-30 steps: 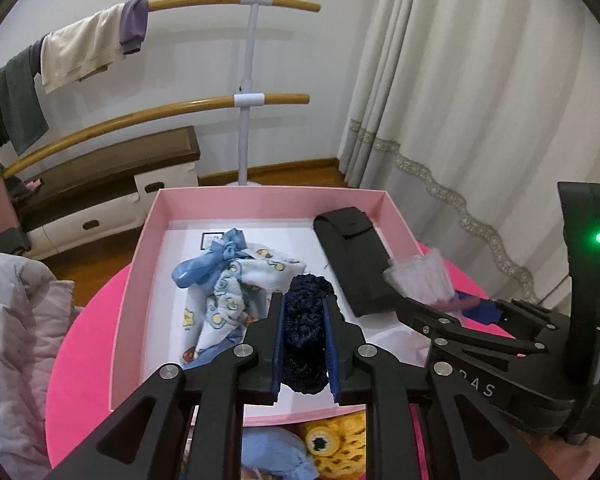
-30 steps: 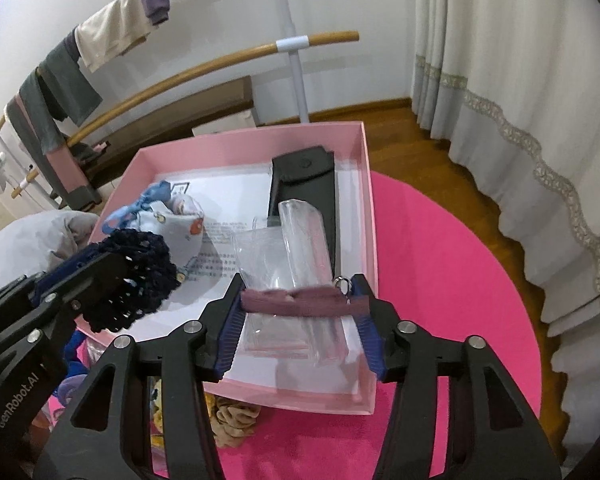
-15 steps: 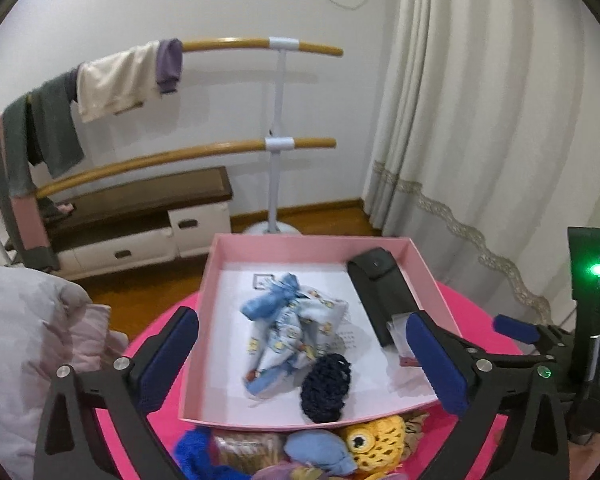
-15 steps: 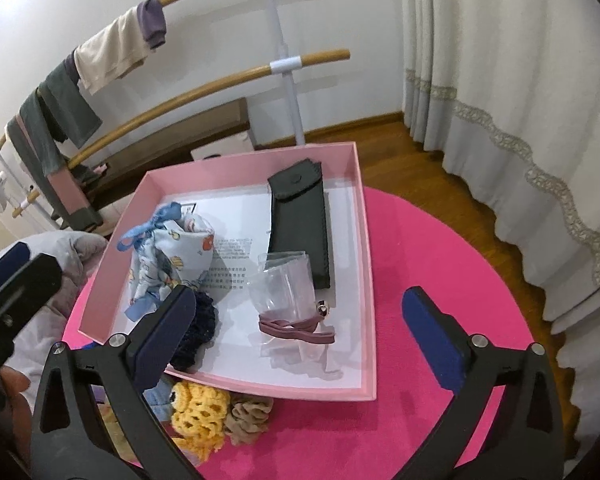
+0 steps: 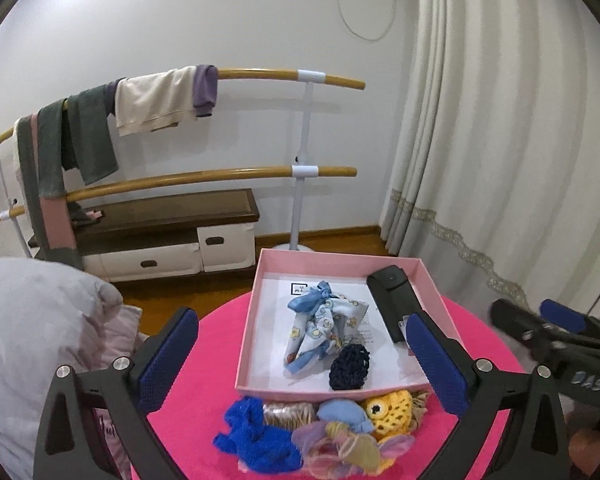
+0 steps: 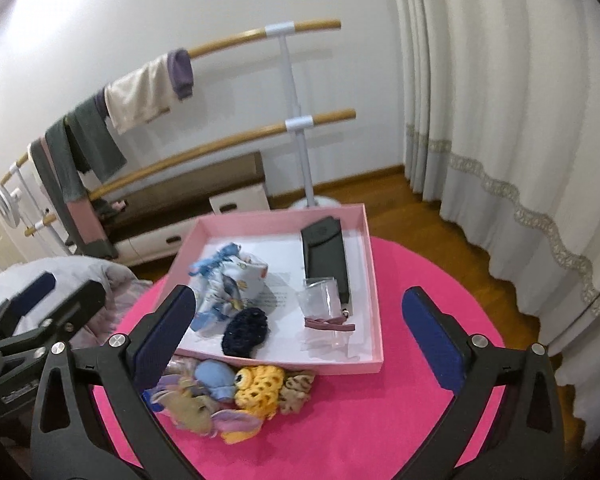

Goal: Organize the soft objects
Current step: 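Withdraw both grippers from the pink box, then grasp the blue knitted toy with the left gripper while the right grasps the pink fabric flower, then lift the blue knitted toy and pink fabric flower off the table with both grippers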

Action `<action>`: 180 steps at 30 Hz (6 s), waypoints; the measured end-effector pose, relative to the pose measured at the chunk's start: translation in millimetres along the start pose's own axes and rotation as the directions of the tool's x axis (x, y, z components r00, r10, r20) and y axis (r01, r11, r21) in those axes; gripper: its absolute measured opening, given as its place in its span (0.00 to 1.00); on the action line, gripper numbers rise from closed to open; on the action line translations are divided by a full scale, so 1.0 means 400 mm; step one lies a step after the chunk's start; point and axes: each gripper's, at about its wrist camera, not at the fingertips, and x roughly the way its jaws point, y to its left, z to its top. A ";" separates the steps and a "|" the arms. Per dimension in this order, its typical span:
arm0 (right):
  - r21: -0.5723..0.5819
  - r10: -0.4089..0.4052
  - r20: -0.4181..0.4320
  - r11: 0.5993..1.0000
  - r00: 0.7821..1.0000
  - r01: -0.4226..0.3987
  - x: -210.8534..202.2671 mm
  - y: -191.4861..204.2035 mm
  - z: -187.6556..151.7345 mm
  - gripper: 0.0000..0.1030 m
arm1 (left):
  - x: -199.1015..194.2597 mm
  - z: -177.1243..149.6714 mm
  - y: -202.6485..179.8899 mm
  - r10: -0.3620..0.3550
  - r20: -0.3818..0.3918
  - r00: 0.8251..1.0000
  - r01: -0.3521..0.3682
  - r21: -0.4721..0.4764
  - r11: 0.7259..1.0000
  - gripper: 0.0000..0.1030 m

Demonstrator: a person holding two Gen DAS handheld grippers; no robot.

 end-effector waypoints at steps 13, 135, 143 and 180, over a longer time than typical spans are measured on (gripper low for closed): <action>0.004 -0.008 0.128 1.000 0.992 0.008 -0.217 0.042 -0.071 1.00 | -0.216 -0.078 0.035 0.031 0.045 0.999 -0.031 -0.012 0.999 1.00; -0.136 0.185 -0.260 0.965 0.948 -0.225 0.111 0.175 -0.323 0.13 | 0.118 -0.309 0.222 -0.067 -0.223 0.973 0.069 0.001 0.998 0.14; -0.114 0.183 -0.204 0.971 0.962 -0.209 0.024 0.151 -0.311 0.12 | -0.014 -0.337 0.242 -0.073 -0.193 0.979 0.075 0.005 0.997 0.04; -0.099 0.170 -0.222 0.976 0.960 -0.195 0.024 0.154 -0.333 0.12 | 0.211 -0.281 0.332 0.110 -0.249 0.962 -0.109 0.017 0.994 0.67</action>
